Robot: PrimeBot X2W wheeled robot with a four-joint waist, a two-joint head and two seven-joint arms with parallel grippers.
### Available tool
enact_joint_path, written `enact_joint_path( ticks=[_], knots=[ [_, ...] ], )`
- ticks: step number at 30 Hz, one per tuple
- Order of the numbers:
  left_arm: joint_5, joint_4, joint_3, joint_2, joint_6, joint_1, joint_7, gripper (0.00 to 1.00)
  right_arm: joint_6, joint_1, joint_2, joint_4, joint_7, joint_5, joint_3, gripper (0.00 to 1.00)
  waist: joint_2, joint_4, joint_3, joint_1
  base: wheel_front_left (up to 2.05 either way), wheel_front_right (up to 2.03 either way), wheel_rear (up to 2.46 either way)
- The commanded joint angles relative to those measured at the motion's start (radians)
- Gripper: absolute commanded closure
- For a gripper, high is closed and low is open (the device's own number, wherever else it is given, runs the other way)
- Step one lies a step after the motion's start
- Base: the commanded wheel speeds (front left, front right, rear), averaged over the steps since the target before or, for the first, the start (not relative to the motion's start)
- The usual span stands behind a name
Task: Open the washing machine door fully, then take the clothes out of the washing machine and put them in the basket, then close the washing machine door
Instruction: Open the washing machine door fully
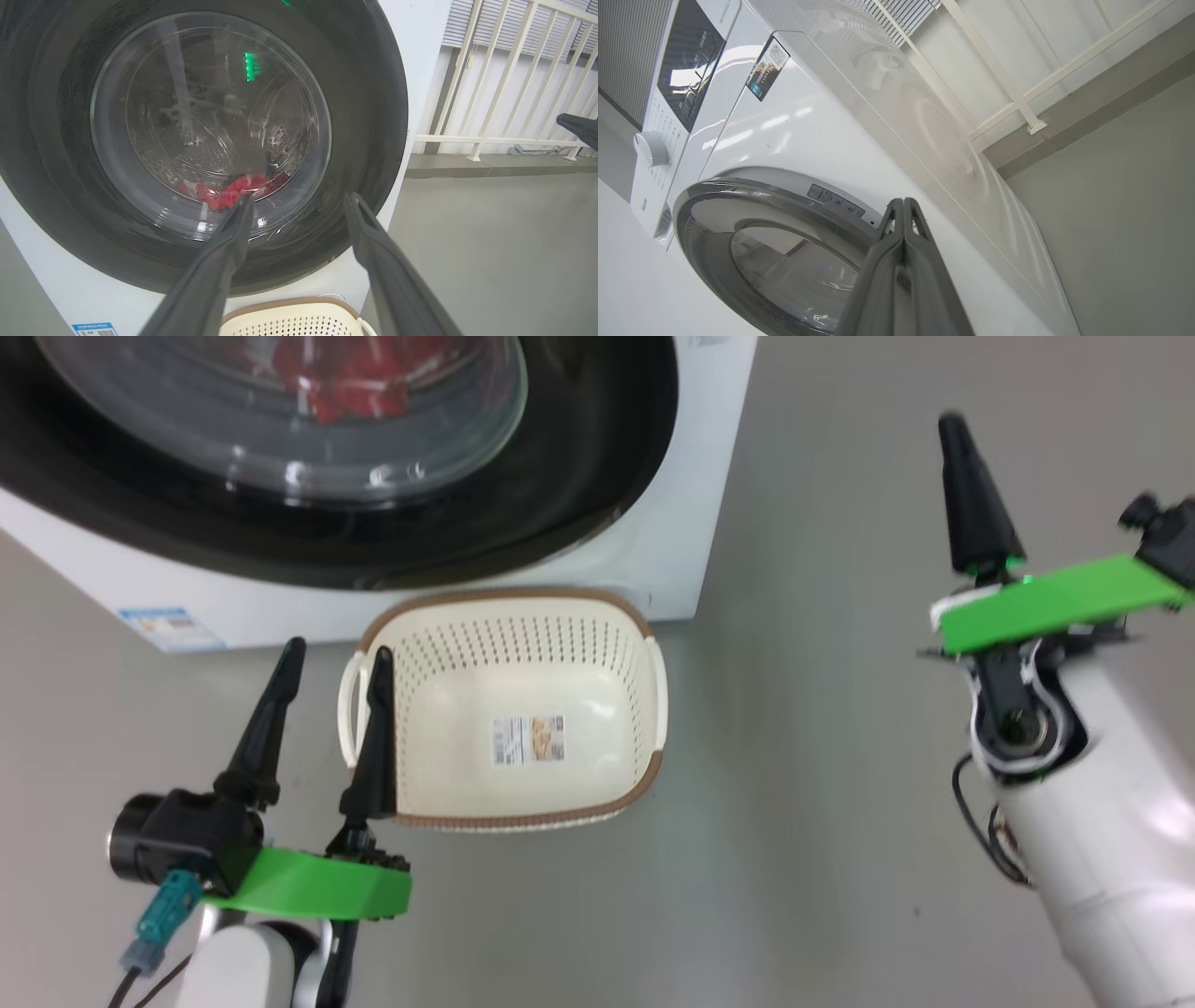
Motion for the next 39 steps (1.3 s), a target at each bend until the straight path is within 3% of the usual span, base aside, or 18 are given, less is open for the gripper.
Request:
enact_joint_path(
  ticks=[1,9,16,33,39],
  knots=[
    [-0.003,-0.033,0.021,0.013,0.009,-0.034,-0.009,0.0,-0.001,-0.049,-0.009,-0.024,0.008,0.073,0.031,1.0,0.0,0.026,0.06,-0.0001,0.0,0.0,0.0],
    [-0.019,-0.057,0.011,0.013,0.02,-0.064,-0.009,0.0,-0.001,-0.17,-0.043,-0.014,0.131,0.323,0.038,1.0,0.0,0.045,0.123,-0.0001,0.0,0.0,0.0],
    [-0.02,-0.076,0.003,0.013,0.029,-0.079,-0.009,0.0,-0.001,-0.253,-0.049,0.003,0.261,0.443,0.039,1.0,0.0,0.057,0.174,-0.0001,0.0,0.0,0.0],
    [-0.032,-0.11,-0.011,0.013,0.034,-0.119,-0.009,0.0,-0.001,-0.461,-0.043,0.079,0.644,0.619,0.021,1.0,0.0,0.097,0.287,-0.0001,0.0,0.0,0.0],
    [-0.049,-0.121,-0.029,0.013,0.042,-0.114,-0.009,0.0,-0.001,-0.507,-0.03,0.095,0.695,0.608,0.013,1.0,0.0,0.102,0.308,-0.0001,0.0,0.0,0.0]
  ],
)
